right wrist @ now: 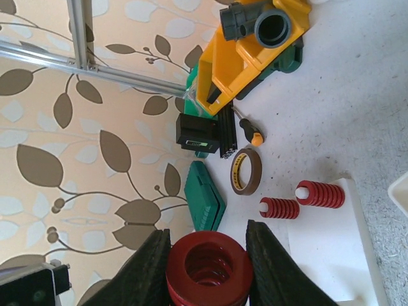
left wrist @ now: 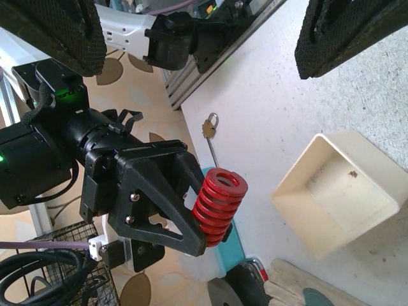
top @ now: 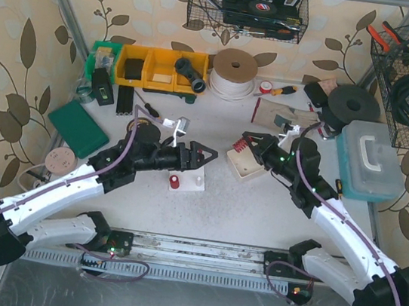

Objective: Install the large spring

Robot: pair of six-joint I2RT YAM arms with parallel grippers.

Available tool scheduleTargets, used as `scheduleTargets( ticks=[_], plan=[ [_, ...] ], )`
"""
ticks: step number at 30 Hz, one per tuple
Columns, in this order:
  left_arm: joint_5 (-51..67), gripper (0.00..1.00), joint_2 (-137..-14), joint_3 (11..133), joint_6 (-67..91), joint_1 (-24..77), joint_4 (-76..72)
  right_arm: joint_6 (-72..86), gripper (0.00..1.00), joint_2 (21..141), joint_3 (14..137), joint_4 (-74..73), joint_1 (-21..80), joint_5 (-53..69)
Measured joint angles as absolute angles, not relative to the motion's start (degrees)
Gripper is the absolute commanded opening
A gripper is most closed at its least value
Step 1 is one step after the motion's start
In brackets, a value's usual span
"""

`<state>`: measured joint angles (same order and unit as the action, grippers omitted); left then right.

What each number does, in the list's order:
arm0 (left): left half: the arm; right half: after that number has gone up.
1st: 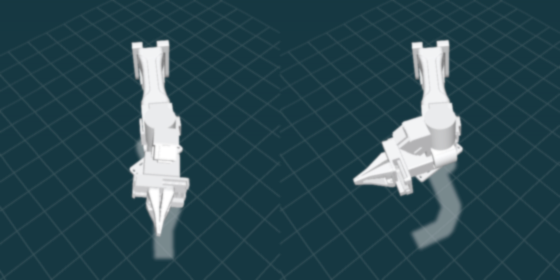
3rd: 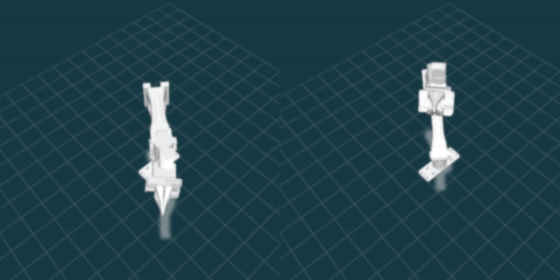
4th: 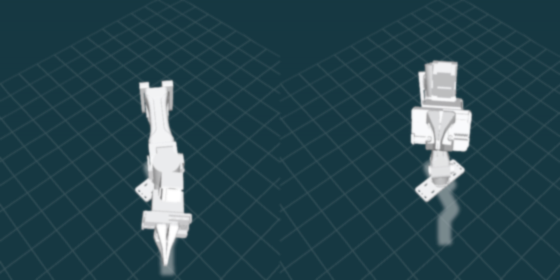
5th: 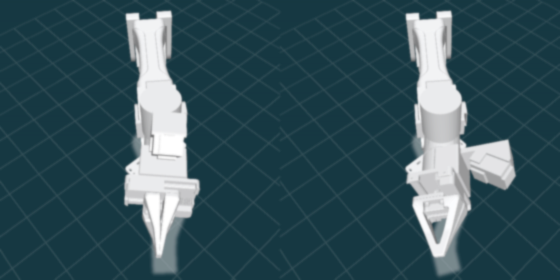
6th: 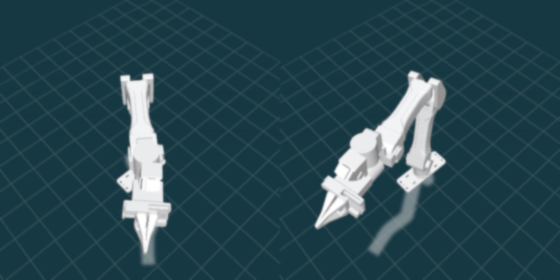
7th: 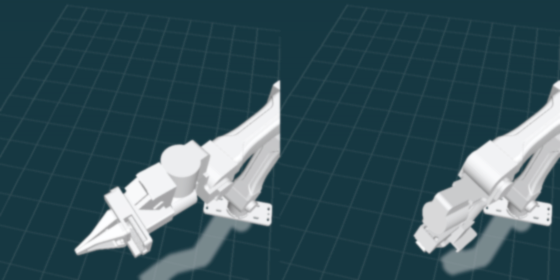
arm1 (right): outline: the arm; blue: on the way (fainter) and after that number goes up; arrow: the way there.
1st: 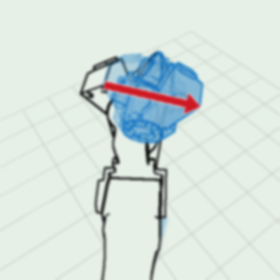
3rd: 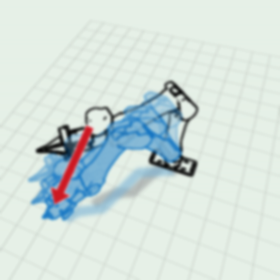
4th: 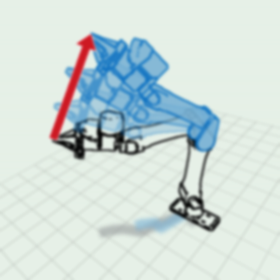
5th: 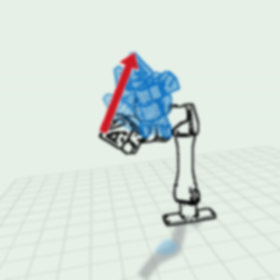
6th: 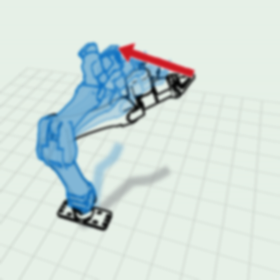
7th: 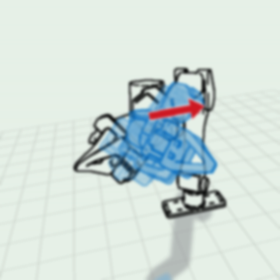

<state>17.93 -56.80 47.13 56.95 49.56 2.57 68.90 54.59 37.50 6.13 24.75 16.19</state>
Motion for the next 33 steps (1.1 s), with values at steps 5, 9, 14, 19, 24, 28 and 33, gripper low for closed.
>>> scheduleTargets(
  ticks=[5, 9, 14, 19, 24, 28, 33],
  plan=[
    [16.43, 0.89, -56.47, 48.14, 55.79, 49.60, 4.51, 66.72, 0.00, 53.93, 36.67, 7.11, 25.76, 16.49],
    [14.83, 0.90, -55.61, 46.78, 55.64, 49.95, 4.69, 65.06, 0.00, 51.51, 34.02, 7.25, 26.13, 16.21],
    [14.46, 0.90, -57.28, 46.50, 55.33, 50.13, 4.80, 64.23, 0.00, 48.23, 29.87, 6.52, 26.37, 13.72],
    [13.80, 0.88, -60.71, 47.29, 54.41, 51.59, 3.92, 62.96, 0.00, 48.12, 29.85, 6.13, 26.41, 13.04],
    [13.47, 0.88, -62.08, 47.29, 54.28, 52.36, 0.49, 62.76, 0.00, 48.12, 29.85, 6.22, 26.41, 12.19],
    [12.99, 0.88, -62.28, 47.27, 54.26, 53.01, -1.63, 62.98, 0.00, 48.14, 29.87, 5.80, 26.41, 11.07],
    [12.05, 0.87, -62.54, 47.22, 54.26, 53.76, -4.23, 64.95, 0.00, 47.20, 29.98, 4.25, 26.41, 8.91]
  ],
)
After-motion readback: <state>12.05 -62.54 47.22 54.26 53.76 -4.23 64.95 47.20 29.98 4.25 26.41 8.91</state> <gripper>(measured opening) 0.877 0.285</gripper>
